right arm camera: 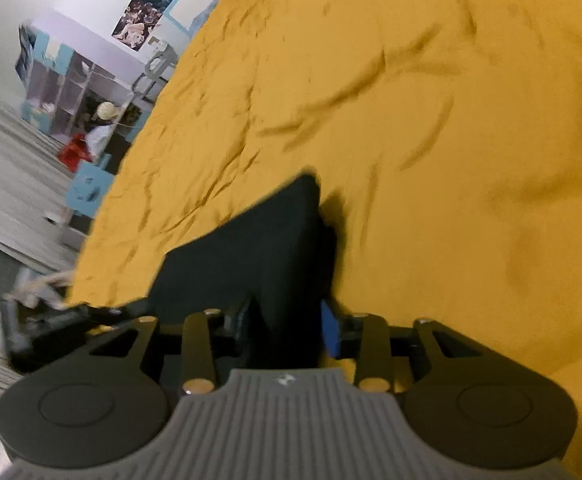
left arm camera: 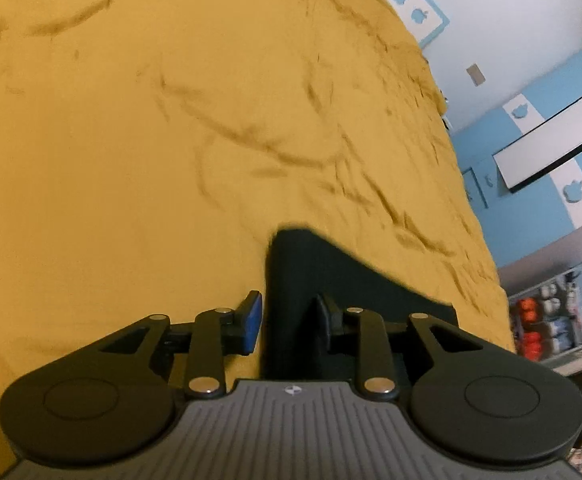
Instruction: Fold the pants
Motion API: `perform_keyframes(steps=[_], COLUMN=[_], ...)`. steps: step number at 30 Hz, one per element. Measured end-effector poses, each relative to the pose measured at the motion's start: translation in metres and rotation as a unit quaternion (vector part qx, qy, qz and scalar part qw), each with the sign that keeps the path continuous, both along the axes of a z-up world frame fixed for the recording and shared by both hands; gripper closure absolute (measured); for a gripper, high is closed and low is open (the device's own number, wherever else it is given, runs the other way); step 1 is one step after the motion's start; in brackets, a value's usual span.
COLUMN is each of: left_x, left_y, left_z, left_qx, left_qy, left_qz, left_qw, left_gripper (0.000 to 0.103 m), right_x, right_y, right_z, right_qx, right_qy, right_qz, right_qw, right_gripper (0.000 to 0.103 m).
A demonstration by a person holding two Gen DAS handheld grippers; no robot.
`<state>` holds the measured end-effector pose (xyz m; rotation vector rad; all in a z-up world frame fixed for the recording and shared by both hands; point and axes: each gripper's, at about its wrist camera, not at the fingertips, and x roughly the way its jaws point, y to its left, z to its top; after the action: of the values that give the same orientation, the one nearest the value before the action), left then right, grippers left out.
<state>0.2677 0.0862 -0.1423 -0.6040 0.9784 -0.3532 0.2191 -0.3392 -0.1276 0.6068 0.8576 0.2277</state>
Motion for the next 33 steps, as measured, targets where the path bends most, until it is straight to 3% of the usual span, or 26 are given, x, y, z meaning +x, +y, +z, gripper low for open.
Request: perform_keyframes(steps=[3, 8, 16, 20, 23, 26, 30, 33], left_x=[0.012, 0.027, 0.039, 0.036, 0.028, 0.011, -0.016, -0.041], left_y=[-0.007, -0.024, -0.028, -0.029, -0.032, -0.038, -0.043, -0.048], left_z=[0.004, -0.003, -0.016, -0.007, 0.009, 0.032, 0.06, 0.081], left_qx=[0.004, 0.053, 0.075, 0.086, 0.117, 0.155, 0.175, 0.204], left_qy=[-0.006, -0.008, 0.009, 0.003, -0.014, -0.049, -0.085, -0.111], left_qz=[-0.011, -0.013, -0.008, -0.003, -0.004, -0.021, -0.04, -0.044], left_qw=[0.9999, 0.9985, 0.9971, 0.9963, 0.9931, 0.9865, 0.9801, 0.9716], left_gripper=[0.072, 0.075, 0.078, 0.077, 0.077, 0.078, 0.077, 0.075], right_x=[0.014, 0.042, 0.057, 0.054, 0.044, 0.029, 0.002, -0.02], right_y=[-0.004, -0.008, -0.007, 0.001, 0.007, 0.015, 0.025, 0.037], right_z=[0.009, 0.002, -0.019, -0.006, 0.012, 0.033, 0.054, 0.073], right_qx=[-0.019, -0.015, -0.013, -0.043, -0.085, -0.125, -0.166, -0.186], right_qy=[-0.008, 0.004, 0.028, 0.018, 0.001, -0.026, -0.054, -0.077], right_qz=[-0.005, -0.013, -0.023, -0.016, -0.01, 0.004, 0.021, 0.024], right_qw=[1.0, 1.0, 0.999, 0.999, 0.996, 0.992, 0.985, 0.979], right_gripper=[0.068, 0.087, 0.089, 0.087, 0.082, 0.082, 0.08, 0.065])
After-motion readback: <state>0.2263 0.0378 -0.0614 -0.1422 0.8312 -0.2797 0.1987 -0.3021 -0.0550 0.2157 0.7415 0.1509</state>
